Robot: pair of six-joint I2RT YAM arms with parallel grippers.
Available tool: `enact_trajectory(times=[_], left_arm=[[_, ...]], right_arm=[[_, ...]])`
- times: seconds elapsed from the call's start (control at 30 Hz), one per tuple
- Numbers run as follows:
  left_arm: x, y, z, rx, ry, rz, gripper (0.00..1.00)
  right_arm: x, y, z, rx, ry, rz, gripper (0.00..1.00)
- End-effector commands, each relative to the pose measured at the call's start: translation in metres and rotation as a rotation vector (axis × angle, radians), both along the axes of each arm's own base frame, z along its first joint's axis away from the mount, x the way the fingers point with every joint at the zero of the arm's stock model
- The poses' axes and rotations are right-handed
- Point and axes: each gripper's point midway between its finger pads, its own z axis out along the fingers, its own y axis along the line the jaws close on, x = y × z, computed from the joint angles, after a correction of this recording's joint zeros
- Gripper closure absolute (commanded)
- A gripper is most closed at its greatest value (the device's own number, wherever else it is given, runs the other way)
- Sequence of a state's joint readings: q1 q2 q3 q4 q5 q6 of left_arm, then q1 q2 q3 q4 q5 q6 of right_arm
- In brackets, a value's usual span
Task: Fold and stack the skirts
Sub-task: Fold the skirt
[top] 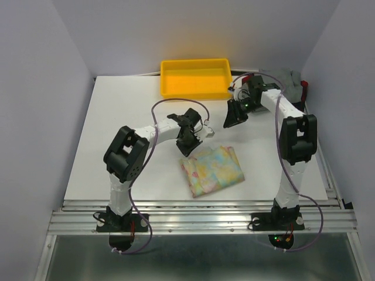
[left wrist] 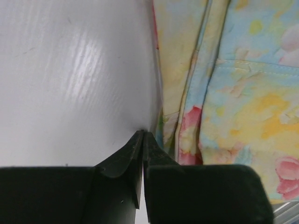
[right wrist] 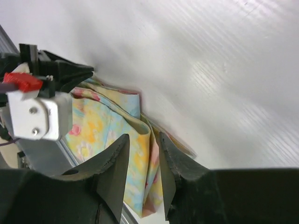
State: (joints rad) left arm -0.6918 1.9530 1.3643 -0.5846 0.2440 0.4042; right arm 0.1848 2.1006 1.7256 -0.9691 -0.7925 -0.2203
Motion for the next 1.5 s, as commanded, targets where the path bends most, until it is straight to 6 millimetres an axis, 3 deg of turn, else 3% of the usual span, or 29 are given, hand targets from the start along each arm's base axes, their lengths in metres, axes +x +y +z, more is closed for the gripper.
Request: enact_trajectory(times=[0.0,0.03,0.07,0.13,0.17,0.23,0.27,0.37,0.47,0.6,0.63,0.7,0.8,0.87,1.03,1.1,1.17,1.23,1.3,1.33,1.37,1.43,1.47], left_arm=[[0.040,-0.006,0.066,-0.134,-0.159,0.069,0.75],[0.042,-0.007,0.077,-0.153,-0.181,0.070,0.75],[0.045,-0.008,0.090,-0.178,-0.213,0.067,0.66],[0.045,-0.013,0.114,-0.219,-0.265,0.027,0.61],[0.044,-0.016,0.132,-0.247,-0.310,0.015,0.57],[0.039,-0.017,0.150,-0.254,-0.359,-0.022,0.55],[0.031,-0.024,0.152,-0.251,-0.367,-0.055,0.55],[0.008,-0.034,0.150,-0.247,-0.376,-0.160,0.54],[-0.031,-0.054,0.130,-0.229,-0.363,-0.314,0.55],[-0.051,-0.051,0.085,-0.159,-0.276,-0.350,0.55],[-0.052,-0.044,0.065,-0.114,-0.234,-0.341,0.56],[-0.049,-0.035,0.048,-0.073,-0.199,-0.317,0.58],[-0.029,-0.014,0.022,-0.012,-0.138,-0.215,0.60],[-0.005,-0.001,0.009,0.027,-0.139,-0.147,0.61],[0.055,0.002,0.007,0.049,-0.203,-0.059,0.61],[0.071,0.007,0.010,0.058,-0.226,-0.027,0.61],[0.086,0.004,0.021,0.039,-0.267,-0.014,0.59],[0.093,0.002,0.035,0.012,-0.310,-0.016,0.57],[0.096,-0.003,0.066,-0.052,-0.389,-0.026,0.51],[0.095,-0.003,0.092,-0.094,-0.443,-0.025,0.48],[0.098,-0.007,0.110,-0.129,-0.496,-0.026,0.43],[0.099,-0.006,0.140,-0.177,-0.573,-0.019,0.38],[0.098,-0.005,0.171,-0.228,-0.651,-0.008,0.28]], right_arm=[[-0.009,-0.006,0.055,0.046,-0.057,0.002,0.63],[-0.014,-0.005,0.058,0.064,-0.054,0.011,0.63],[-0.025,-0.003,0.060,0.086,-0.027,0.021,0.62],[-0.048,0.003,0.073,0.169,-0.004,0.060,0.62],[-0.067,0.002,0.066,0.184,0.070,0.068,0.62],[-0.089,0.002,0.068,0.217,0.116,0.091,0.61],[-0.105,0.003,0.061,0.221,0.163,0.100,0.60],[-0.128,0.003,0.039,0.218,0.250,0.097,0.60],[-0.136,0.005,0.018,0.215,0.316,0.084,0.60],[-0.127,0.004,-0.008,0.171,0.349,0.044,0.61],[-0.122,0.003,-0.018,0.147,0.335,0.031,0.61],[-0.115,0.002,-0.026,0.119,0.327,0.006,0.61],[-0.099,-0.005,-0.054,0.028,0.295,-0.034,0.61],[-0.087,-0.009,-0.074,-0.028,0.290,-0.064,0.61],[-0.046,-0.009,-0.093,-0.082,0.226,-0.123,0.62],[-0.019,-0.005,-0.088,-0.074,0.154,-0.132,0.62],[-0.005,-0.002,-0.089,-0.073,0.143,-0.144,0.62],[0.011,0.004,-0.074,-0.039,0.106,-0.146,0.62],[0.017,0.009,-0.053,-0.004,0.073,-0.150,0.62],[0.017,0.012,-0.042,0.027,0.061,-0.141,0.61],[0.017,0.015,-0.019,0.053,0.042,-0.158,0.60],[0.015,0.016,0.006,0.082,0.001,-0.155,0.59],[0.013,0.016,0.016,0.090,-0.026,-0.152,0.53]])
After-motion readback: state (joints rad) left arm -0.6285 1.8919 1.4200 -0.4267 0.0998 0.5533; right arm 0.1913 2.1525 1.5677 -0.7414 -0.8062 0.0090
